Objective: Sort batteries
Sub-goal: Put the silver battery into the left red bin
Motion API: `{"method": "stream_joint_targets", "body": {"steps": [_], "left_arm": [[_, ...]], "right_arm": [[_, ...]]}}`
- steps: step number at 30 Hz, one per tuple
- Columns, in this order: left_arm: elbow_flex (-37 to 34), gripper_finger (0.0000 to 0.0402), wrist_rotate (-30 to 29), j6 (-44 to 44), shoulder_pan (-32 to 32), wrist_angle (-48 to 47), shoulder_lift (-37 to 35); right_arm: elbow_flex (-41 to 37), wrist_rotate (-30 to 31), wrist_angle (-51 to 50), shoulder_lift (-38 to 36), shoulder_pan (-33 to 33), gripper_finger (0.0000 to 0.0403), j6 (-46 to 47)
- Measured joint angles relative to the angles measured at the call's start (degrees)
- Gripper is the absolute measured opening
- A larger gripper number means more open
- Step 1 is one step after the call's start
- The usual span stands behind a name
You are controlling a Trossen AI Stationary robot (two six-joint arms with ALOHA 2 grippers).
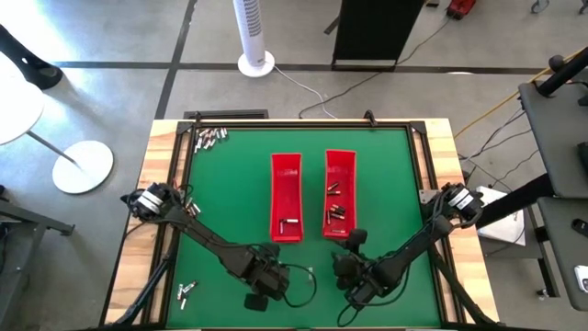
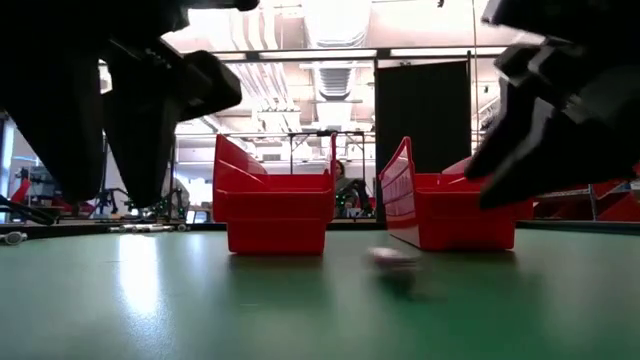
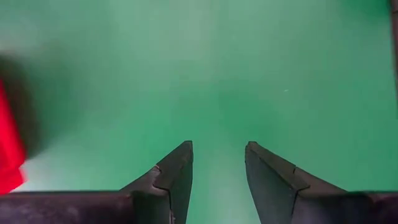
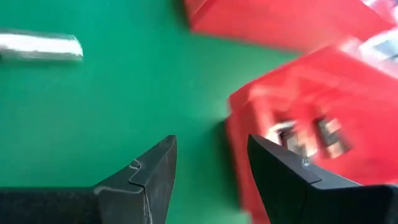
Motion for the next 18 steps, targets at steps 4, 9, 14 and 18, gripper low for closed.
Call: {"method": "stream_joint_targets", "body": {"steps": [4, 9, 14, 18], "left_arm": [[-0.7, 0.0127, -5.4, -0.4, -0.2, -0.4, -2.2], [-8.6, 0.0127, -14.1, 2.0, -0.7, 6.6, -7.8], [-24.3, 0.0127, -14.4, 2.9, -0.7, 28.3, -15.9], [-35.4, 0.0127, -14.3, 3.6, -0.7, 43.5, -21.8]], "right_arm": [[0.0, -10.0, -1.4, -0.1, -0.1, 0.0192, 13.0], [0.0, -18.4, -12.5, -0.5, 1.5, 0.0192, 34.2], [-0.8, -25.7, -13.2, -0.8, 1.4, 0.0192, 45.7], [-0.8, -27.4, -13.3, -1.1, 1.7, 0.0192, 50.5]]}}
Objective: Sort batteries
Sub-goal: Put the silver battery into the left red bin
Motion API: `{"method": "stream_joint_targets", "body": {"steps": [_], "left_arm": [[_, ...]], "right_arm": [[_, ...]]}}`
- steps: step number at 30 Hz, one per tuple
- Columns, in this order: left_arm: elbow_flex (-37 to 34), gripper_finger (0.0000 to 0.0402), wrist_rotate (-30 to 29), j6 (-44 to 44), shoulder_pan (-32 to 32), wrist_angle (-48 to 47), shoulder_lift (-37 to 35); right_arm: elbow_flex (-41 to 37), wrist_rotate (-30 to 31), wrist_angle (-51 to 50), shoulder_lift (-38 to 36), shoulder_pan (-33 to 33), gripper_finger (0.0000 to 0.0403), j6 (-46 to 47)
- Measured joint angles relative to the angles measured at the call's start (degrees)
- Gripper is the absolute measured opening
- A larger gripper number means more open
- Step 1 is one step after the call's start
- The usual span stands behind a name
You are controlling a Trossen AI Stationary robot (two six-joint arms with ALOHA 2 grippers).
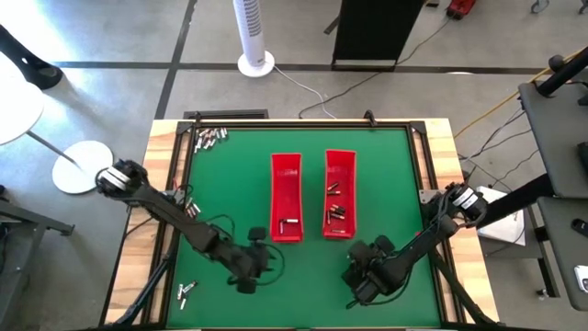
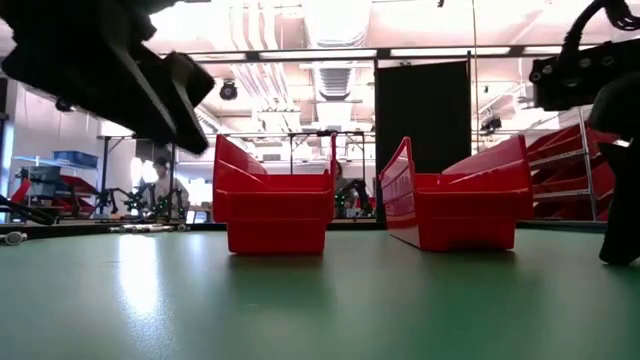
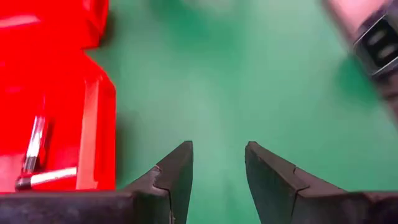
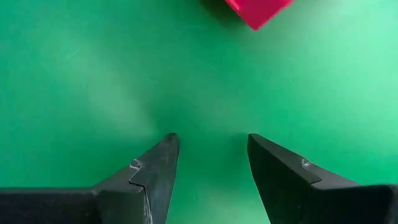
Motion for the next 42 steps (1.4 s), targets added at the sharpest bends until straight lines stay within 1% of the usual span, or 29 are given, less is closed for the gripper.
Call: {"method": "stream_joint_targets", "body": {"steps": [3, 6, 10, 14, 17, 20, 25, 27, 31, 34, 36, 40, 42], "left_arm": [[-5.8, 0.0127, 0.0, 1.0, 0.1, 8.2, -3.5], [-9.3, 0.0127, -0.1, 2.3, 0.1, 13.6, -5.7], [-11.6, 0.0127, -0.9, 5.0, 0.1, 19.6, -6.8], [-11.8, 0.0127, -2.2, 10.4, 0.2, 24.5, -6.7], [-11.5, 0.0127, -2.5, 14.1, 0.2, 27.1, -6.7], [-11.4, 0.0127, -2.5, 15.3, 0.2, 28.8, -6.7], [-11.5, 0.0127, -3.0, 15.9, 0.2, 28.7, -6.3], [-11.5, 0.0127, -3.4, 17.0, 0.3, 28.8, -6.3], [-11.5, 0.0127, -6.7, 19.2, 0.4, 29.2, -6.3], [-11.5, 0.0127, -7.1, 19.5, 0.5, 29.5, -6.3], [-11.5, 0.0127, -7.1, 19.5, 0.5, 29.5, -6.3], [-11.5, 0.0127, -7.1, 19.6, 0.5, 29.4, -6.3], [-11.5, 0.0127, -7.1, 19.6, 0.5, 29.4, -6.3]], "right_arm": [[1.5, -1.2, -5.2, -0.7, 0.0, 0.0192, 1.6], [3.9, -0.9, -12.2, -2.6, 0.3, 0.0192, 1.4], [5.6, -2.0, -13.4, -3.7, 1.7, 0.0192, -9.6], [4.8, -1.7, -5.6, -3.9, 2.4, 0.0192, -21.4], [2.4, -0.3, -1.7, -3.7, 2.1, 0.0192, -26.3], [0.0, 0.6, -1.6, -4.6, 1.8, 0.0192, -26.7], [-5.6, 0.9, -0.8, -7.4, 1.3, 0.0192, -26.4], [-8.5, 0.8, 1.8, -8.1, 0.9, 0.0192, -27.0], [-14.2, 0.8, 10.8, -9.2, -0.4, 0.0187, -30.1], [-16.6, -0.8, 16.0, -9.2, -1.5, 0.0174, -30.8], [-16.7, -0.6, 17.0, -9.1, -1.6, 0.0159, -30.8], [-16.0, -0.7, 17.6, -9.0, -1.6, 0.0117, -30.6], [-15.5, -0.8, 17.6, -9.0, -1.7, 0.0091, -29.0]]}}
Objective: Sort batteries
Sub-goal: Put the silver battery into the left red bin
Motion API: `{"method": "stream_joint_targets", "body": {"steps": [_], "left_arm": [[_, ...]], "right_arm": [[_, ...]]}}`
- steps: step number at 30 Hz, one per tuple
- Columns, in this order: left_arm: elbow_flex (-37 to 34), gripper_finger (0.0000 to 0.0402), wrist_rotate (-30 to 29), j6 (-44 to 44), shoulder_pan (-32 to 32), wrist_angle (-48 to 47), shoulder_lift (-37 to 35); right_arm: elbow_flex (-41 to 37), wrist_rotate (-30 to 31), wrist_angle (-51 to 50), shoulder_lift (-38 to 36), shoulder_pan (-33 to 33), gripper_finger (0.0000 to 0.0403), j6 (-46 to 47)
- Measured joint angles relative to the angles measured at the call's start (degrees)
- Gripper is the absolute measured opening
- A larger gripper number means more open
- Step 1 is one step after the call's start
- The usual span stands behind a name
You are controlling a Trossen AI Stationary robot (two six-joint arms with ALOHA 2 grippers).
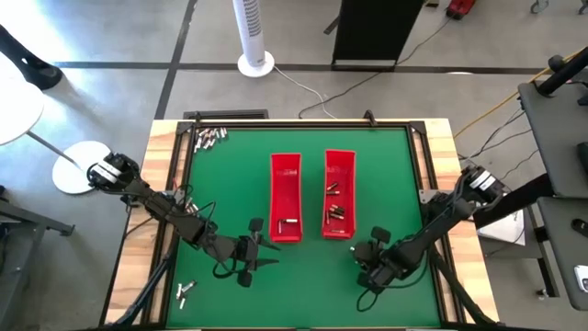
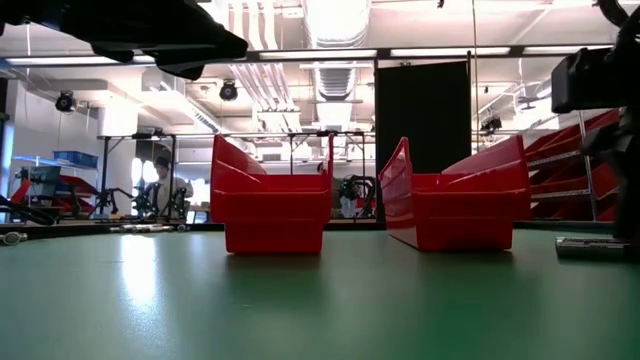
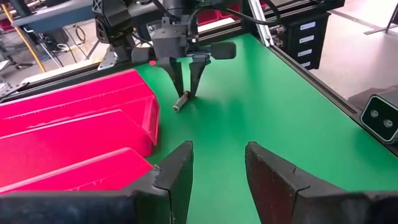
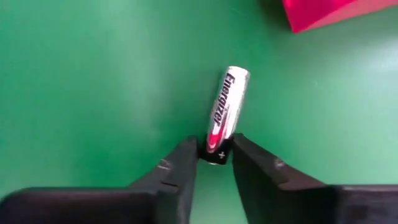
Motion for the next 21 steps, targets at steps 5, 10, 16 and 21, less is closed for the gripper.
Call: {"method": "stream_joint_targets", "body": {"steps": [5, 10, 16, 21], "left_arm": [[0.0, 0.0127, -0.4, -0.8, 0.0, -0.4, 0.0], [0.0, 0.0127, -0.4, -4.7, 0.0, -5.7, 0.0], [0.0, 0.0127, -0.4, -12.4, 0.0, -14.8, 0.0], [0.0, 0.0127, -0.4, -15.8, -0.2, -19.1, 0.0]], "right_arm": [[1.4, 0.2, -0.4, 0.1, -0.4, 0.0037, 9.2], [3.5, 0.2, -0.4, 0.3, -0.4, 0.0042, 17.2], [8.5, -3.6, 0.4, 0.5, -0.4, 0.0081, 28.6], [10.7, -3.3, -0.3, 1.3, -0.6, 0.0096, 37.4]]}}
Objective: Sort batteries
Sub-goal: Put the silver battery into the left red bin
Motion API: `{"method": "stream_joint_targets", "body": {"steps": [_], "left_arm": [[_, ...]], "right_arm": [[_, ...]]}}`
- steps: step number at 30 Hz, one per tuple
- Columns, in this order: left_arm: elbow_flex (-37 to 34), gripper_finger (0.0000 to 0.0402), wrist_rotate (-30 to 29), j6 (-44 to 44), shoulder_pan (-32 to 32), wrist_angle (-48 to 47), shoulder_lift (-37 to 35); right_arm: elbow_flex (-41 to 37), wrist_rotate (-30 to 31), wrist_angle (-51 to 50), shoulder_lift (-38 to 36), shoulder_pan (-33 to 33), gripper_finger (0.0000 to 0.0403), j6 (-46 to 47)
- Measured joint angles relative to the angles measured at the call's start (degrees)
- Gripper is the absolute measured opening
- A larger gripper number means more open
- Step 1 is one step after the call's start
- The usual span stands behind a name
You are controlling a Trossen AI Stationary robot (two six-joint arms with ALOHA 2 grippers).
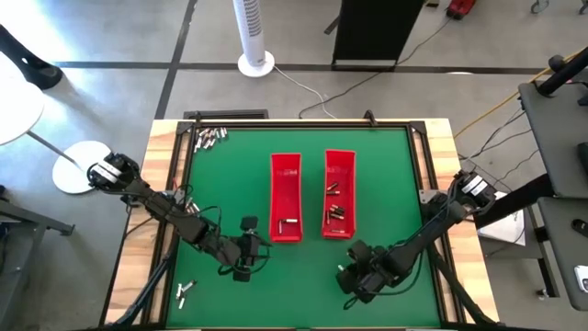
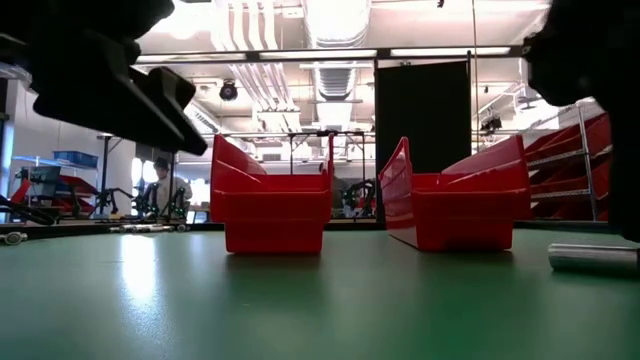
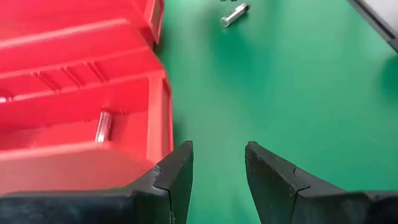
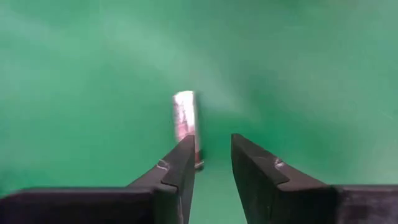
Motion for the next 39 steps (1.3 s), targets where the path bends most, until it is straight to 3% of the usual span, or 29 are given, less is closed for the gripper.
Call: {"method": "stream_joint_targets", "body": {"steps": [5, 11, 14, 20, 29, 34, 39], "left_arm": [[0.0, 0.0127, 3.8, -1.9, -2.1, -0.3, 0.0], [0.0, 0.0127, 7.3, -1.3, -6.9, 2.0, 2.4], [0.6, 0.0127, 8.4, -3.7, -7.7, 3.4, 5.8], [5.8, 0.0127, 10.8, -4.7, -8.0, 2.8, 14.0], [11.9, 0.0127, 17.9, -7.4, -8.7, -6.6, 17.1], [11.8, 0.0127, 15.8, -12.3, -12.0, -7.3, 15.5], [10.6, 0.0133, 6.9, -18.2, -17.0, -7.8, 14.8]], "right_arm": [[1.5, 0.2, 0.2, 0.2, 0.0, 0.0124, -0.7], [6.0, 0.6, 2.6, 1.1, 1.8, 0.0159, -29.2], [8.2, -2.0, 5.9, 3.4, 2.7, 0.0162, -36.9], [11.6, -11.0, 8.4, 11.4, 2.9, 0.0137, -38.7], [21.0, -12.2, 10.9, 17.2, 0.0, 0.0097, -48.8], [23.4, -12.1, 10.2, 20.9, -2.6, 0.0081, -54.3], [25.6, -9.4, 10.3, 22.3, -4.7, 0.0073, -62.6]]}}
